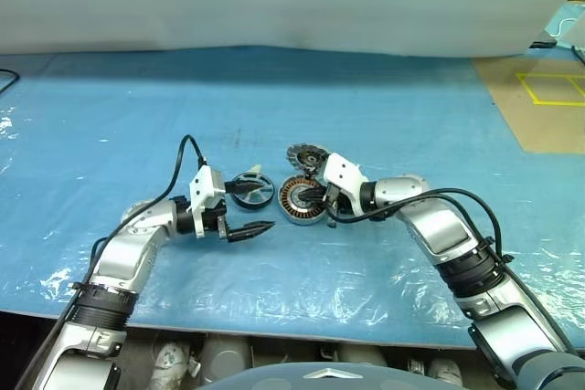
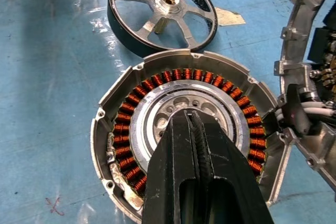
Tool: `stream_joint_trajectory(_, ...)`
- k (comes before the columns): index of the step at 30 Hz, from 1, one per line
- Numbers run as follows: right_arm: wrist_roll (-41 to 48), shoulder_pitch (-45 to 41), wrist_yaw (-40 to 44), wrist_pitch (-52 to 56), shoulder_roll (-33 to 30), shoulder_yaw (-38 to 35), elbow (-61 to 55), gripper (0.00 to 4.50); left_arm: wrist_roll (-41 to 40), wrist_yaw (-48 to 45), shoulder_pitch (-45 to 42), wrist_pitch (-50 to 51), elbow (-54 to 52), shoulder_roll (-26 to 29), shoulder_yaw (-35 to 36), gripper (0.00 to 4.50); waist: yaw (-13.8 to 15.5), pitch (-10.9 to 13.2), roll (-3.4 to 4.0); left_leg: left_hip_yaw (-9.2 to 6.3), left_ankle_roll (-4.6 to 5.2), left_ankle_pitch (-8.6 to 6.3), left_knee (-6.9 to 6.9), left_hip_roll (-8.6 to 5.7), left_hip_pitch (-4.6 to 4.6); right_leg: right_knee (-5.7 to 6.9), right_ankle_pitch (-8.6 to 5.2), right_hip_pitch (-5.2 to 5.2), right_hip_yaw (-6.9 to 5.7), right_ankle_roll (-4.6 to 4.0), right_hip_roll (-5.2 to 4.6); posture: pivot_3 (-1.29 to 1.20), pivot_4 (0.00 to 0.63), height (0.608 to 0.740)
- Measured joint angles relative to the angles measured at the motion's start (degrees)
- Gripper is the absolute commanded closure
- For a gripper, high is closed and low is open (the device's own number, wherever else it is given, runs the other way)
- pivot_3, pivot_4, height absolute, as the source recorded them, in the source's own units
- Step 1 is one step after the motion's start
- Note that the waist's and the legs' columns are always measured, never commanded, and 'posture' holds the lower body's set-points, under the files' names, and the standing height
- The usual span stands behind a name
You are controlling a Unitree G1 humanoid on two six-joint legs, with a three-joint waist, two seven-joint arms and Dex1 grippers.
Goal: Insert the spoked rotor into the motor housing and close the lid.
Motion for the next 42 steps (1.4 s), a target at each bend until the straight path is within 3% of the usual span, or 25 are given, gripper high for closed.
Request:
stream_joint_trajectory(6,8.7,0.1,0.9,7.9,0.8,-6.7,-5.3,4.43,-1.0,0.3,-0.4,1.6,0.3,0.9,2.3,0.0,0.1,0.0,0.0,0.0,0.0,0.0,-0.01,0.0,-0.06,0.0,0.0,-0.05,0.0,0.0,0.0,0.0,0.15,0.74)
stream_joint_trajectory(17,18.3,2.4,5.1,15.5,-13.2,-13.3,-23.4,4.43,0.7,-3.3,-10.2,1.1,10.8,3.1,2.8,0.0,0.6,0.0,0.0,0.0,0.0,0.0,-0.01,-0.02,0.04,0.0,0.0,0.02,0.02,0.01,0.0,0.0,0.15,0.74)
stream_joint_trajectory(26,15.4,5.3,0.8,11.9,-14.7,-12.7,-25.2,4.43,10.7,-7.7,-23.8,-8.7,30.7,0.3,-3.8,0.0,1.1,0.0,-0.01,-0.03,-0.02,0.01,-0.03,-0.04,-0.05,-0.01,0.05,-0.03,0.0,0.09,0.0,0.0,0.15,0.74)
stream_joint_trajectory(37,14.6,8.7,-3.5,11.5,-14.7,-12.7,-26.1,4.43,14.3,-17.4,-29.9,-6.9,31.9,2.6,-8.0,0.0,1.6,0.0,-0.02,-0.04,-0.02,0.01,-0.02,-0.03,-0.06,-0.01,0.02,-0.04,0.0,0.03,-0.02,0.0,0.15,0.74)
stream_joint_trajectory(42,14.3,9.3,-4.9,11.5,-14.7,-12.7,-27.1,4.43,18.0,-16.1,-32.5,-3.7,32.0,2.4,-10.1,0.0,1.6,0.0,-0.03,-0.04,-0.02,0.01,-0.01,-0.05,-0.08,-0.01,0.02,-0.03,0.0,0.04,-0.06,0.0,0.15,0.74)
